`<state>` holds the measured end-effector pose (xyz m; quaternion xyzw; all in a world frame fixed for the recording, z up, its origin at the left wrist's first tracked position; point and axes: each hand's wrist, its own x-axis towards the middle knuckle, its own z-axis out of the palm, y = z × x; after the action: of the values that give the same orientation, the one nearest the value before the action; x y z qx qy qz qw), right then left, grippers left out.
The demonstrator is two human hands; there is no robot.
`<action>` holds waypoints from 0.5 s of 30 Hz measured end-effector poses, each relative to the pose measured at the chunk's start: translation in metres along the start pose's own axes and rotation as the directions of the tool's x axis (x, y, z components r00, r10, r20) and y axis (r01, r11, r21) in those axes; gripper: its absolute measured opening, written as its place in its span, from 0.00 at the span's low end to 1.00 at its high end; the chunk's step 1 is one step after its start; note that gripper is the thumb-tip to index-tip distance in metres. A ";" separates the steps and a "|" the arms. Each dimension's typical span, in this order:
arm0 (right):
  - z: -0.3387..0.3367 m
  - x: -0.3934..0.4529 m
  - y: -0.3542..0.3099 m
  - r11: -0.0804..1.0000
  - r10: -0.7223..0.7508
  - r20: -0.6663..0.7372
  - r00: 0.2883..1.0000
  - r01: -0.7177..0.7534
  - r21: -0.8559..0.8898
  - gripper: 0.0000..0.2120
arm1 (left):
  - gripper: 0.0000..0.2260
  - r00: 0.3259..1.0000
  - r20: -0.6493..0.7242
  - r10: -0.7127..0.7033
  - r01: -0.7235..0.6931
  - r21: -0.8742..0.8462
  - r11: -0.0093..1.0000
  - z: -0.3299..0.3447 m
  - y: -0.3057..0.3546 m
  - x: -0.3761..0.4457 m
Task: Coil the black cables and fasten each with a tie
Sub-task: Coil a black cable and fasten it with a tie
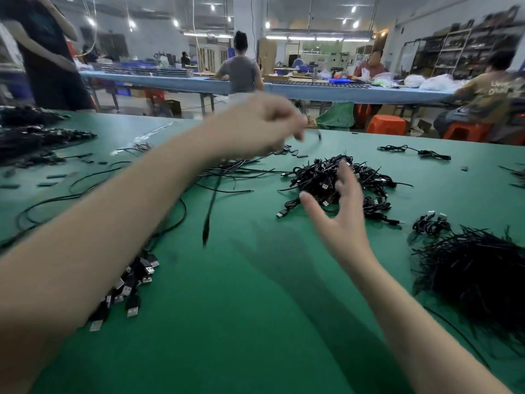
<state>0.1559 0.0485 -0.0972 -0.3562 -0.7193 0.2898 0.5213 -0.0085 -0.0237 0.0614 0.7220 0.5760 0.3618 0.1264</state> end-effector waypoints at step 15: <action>-0.060 0.028 -0.043 0.968 0.250 0.314 0.916 -0.241 -0.069 0.12 | 0.16 0.977 0.056 -0.207 0.172 0.373 0.912 0.060 -0.071 -0.002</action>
<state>0.1983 0.0490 -0.0310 -0.3994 -0.7480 0.3965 0.3518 -0.0207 0.0096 -0.0244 0.6899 0.6938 0.1999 0.0511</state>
